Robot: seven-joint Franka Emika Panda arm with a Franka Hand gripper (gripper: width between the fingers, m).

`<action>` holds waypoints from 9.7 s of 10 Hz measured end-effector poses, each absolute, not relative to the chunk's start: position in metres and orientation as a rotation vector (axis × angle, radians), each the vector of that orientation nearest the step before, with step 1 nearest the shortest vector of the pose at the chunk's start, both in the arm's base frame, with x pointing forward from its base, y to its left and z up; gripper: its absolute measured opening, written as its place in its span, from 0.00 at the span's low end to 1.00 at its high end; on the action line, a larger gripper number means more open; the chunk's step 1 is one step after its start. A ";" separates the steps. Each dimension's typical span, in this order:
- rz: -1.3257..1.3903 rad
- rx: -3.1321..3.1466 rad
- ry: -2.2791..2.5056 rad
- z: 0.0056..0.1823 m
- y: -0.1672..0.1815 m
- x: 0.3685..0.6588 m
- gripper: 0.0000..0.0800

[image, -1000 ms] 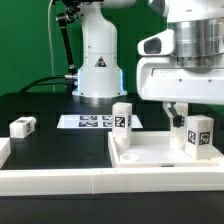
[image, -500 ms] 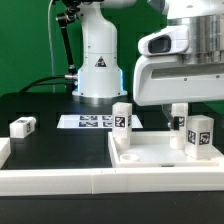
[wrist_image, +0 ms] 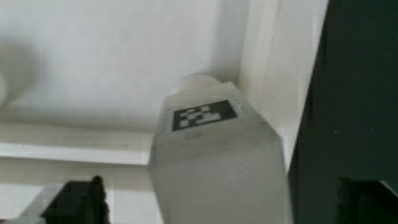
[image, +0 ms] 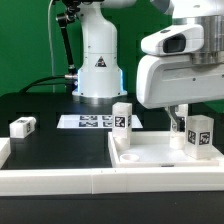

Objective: Assemble square table

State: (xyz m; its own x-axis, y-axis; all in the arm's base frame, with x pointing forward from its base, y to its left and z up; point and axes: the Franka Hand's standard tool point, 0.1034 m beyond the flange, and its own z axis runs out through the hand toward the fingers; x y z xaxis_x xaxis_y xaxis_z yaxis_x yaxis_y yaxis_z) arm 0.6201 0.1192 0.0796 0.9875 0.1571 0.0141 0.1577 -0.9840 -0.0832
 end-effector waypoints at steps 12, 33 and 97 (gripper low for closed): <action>-0.014 -2.866 1.052 0.078 0.114 0.621 0.36; -0.004 -3.026 0.396 0.075 0.128 0.618 0.81; -0.042 -2.893 1.192 0.077 0.082 0.624 0.46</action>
Offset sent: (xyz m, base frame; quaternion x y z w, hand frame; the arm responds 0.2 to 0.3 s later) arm 0.0000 0.0000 0.0000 0.0000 0.0000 0.0000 1.0000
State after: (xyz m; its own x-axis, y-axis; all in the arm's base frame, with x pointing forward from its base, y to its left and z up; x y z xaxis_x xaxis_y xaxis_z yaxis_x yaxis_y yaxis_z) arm 0.6243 0.0824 0.0766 0.7095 -0.7045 0.0198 -0.7041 -0.7097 -0.0216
